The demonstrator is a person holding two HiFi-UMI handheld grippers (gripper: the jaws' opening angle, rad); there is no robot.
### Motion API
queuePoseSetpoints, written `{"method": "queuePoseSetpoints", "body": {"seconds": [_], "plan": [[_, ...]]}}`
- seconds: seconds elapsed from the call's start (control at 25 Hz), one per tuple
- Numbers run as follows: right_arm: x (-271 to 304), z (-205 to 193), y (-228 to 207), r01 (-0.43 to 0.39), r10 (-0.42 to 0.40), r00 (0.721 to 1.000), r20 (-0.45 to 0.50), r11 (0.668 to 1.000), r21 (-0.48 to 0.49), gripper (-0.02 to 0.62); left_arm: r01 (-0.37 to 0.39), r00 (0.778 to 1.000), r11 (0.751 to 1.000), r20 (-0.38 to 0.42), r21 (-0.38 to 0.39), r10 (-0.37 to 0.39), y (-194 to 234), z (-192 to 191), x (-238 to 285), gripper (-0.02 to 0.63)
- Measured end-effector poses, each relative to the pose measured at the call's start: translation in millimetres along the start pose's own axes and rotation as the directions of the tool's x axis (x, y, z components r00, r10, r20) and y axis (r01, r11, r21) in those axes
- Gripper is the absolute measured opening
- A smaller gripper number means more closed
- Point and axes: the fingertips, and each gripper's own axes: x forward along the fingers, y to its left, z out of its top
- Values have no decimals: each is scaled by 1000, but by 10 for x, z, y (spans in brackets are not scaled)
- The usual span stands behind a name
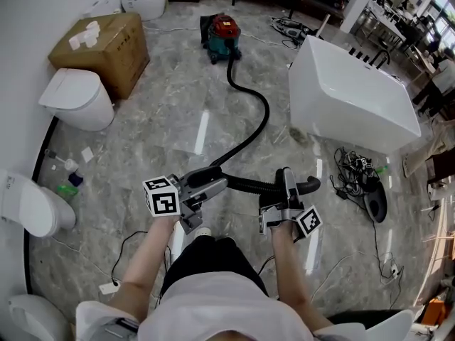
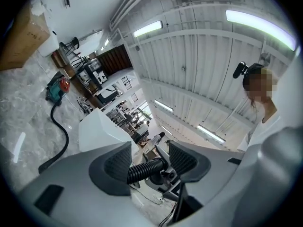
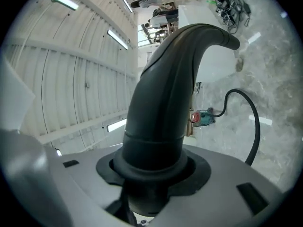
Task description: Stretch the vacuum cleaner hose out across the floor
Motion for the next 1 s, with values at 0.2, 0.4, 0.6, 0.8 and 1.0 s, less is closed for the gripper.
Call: {"method": "queuePoseSetpoints", "body": {"seconds": [0.2, 0.4, 0.6, 0.8, 1.0], "plan": [[-29, 19, -60, -8, 6, 999, 37, 998, 69, 202, 98, 993, 994, -64, -39, -101, -176, -171, -29, 233], [-1, -30, -84, -17, 10, 998, 58, 993, 120, 202, 77, 985, 991, -148, -109, -93, -110, -521, -95, 233], [-3, 2, -82, -22, 15, 998, 56, 991, 128, 202, 25, 991, 978, -124, -206, -52, 3, -775, -127, 235], [-53, -26, -175, 7, -15, 998, 54, 989, 148, 202, -90, 972, 996, -218, 2, 89, 174, -912, -252, 235], [-251, -77, -403, 102, -112, 992, 53, 980, 169, 204, -104, 977, 995, -186, -1, 102, 204, -831, -341, 235]]}}
